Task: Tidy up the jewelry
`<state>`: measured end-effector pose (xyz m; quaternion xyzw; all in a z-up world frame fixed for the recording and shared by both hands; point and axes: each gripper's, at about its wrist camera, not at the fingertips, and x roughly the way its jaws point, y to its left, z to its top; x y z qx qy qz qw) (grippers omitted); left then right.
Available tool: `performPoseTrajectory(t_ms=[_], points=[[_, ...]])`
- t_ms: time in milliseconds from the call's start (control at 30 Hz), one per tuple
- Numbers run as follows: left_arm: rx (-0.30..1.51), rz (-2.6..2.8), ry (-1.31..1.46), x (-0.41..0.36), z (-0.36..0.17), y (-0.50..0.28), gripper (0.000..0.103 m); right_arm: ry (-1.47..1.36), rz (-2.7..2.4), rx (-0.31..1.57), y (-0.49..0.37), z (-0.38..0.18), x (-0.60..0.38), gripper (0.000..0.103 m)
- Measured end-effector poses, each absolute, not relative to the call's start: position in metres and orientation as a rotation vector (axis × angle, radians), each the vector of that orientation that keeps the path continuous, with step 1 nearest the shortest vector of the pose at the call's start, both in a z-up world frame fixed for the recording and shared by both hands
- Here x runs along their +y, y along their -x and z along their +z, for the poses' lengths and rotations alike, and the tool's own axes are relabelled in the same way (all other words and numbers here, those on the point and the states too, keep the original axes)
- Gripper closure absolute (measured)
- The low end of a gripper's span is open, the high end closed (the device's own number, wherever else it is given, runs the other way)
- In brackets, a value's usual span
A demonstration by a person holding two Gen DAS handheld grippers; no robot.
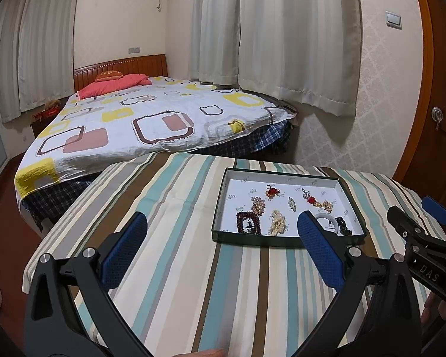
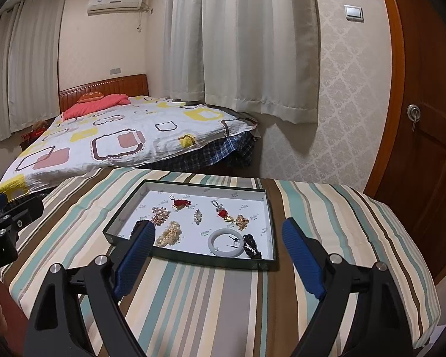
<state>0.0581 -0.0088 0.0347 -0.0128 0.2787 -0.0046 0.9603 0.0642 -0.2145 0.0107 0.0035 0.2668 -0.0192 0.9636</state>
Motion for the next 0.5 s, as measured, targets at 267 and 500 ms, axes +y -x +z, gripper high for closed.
performPoseTrajectory(t_ms=[267,500], points=[[0.574,-0.022,0.041,-0.0061,0.0329,-0.0612,0.004,-0.007,-0.04,0.539,-0.0641,0.01,-0.2153,0.019],[0.575,-0.025,0.04,-0.0064,0.0325,-0.0612,0.004,-0.007,-0.041,0.541,-0.0642,0.0096,-0.2149,0.019]])
